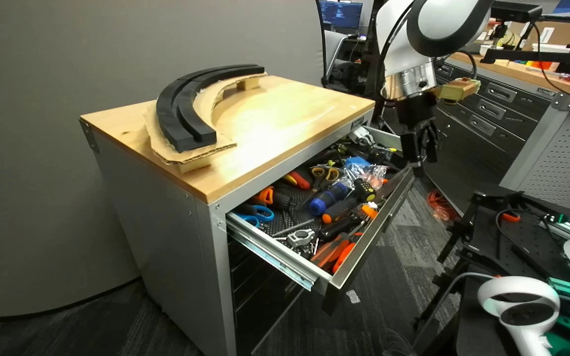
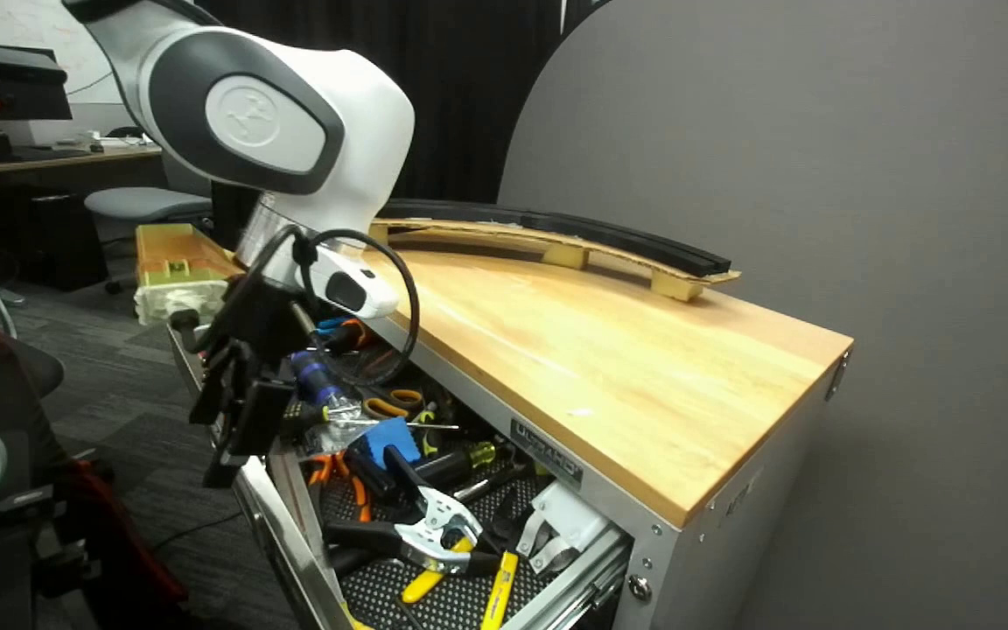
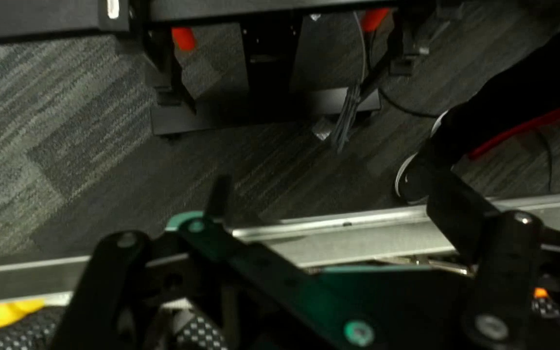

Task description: Put the black object in the drawer and close it

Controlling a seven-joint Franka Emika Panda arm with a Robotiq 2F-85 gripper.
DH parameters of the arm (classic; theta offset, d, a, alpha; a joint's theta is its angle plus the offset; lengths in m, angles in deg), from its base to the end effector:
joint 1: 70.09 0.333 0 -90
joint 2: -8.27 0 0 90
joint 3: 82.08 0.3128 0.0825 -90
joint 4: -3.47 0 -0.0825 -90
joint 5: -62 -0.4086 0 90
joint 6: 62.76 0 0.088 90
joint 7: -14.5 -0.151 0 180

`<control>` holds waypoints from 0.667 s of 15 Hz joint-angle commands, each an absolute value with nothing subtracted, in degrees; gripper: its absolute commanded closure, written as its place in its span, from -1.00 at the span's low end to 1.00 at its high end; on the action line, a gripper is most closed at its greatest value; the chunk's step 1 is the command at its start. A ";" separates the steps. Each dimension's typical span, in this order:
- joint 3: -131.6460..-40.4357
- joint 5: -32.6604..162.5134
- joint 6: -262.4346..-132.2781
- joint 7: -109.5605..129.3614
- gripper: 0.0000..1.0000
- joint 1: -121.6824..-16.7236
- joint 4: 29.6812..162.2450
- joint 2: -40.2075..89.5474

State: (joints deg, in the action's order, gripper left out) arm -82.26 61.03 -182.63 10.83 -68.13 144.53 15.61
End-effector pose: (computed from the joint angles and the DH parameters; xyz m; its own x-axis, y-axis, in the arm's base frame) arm 0.4111 0.0142 0.1532 0.8776 -0.0453 -0.4772 -0.0396 -0.9990 0.0221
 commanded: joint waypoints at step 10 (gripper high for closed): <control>-81.52 62.64 -210.25 -6.05 0.46 -66.50 152.32 19.52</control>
